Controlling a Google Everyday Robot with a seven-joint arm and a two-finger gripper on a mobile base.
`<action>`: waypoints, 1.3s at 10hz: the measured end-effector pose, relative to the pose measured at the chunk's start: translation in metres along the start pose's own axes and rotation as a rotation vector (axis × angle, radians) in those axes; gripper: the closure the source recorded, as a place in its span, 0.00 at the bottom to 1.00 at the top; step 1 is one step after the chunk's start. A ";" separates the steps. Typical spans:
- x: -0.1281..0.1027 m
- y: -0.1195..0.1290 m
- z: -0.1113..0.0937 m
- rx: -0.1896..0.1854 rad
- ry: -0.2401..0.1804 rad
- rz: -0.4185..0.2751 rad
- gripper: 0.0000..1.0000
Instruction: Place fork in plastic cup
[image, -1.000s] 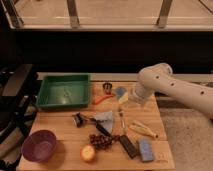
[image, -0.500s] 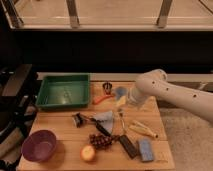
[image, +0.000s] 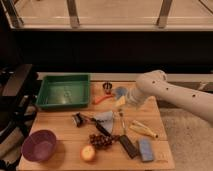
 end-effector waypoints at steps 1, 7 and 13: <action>0.000 0.001 0.003 -0.006 -0.012 -0.005 0.25; 0.004 -0.006 0.043 0.020 -0.006 0.005 0.25; 0.014 -0.028 0.081 0.065 0.053 0.063 0.25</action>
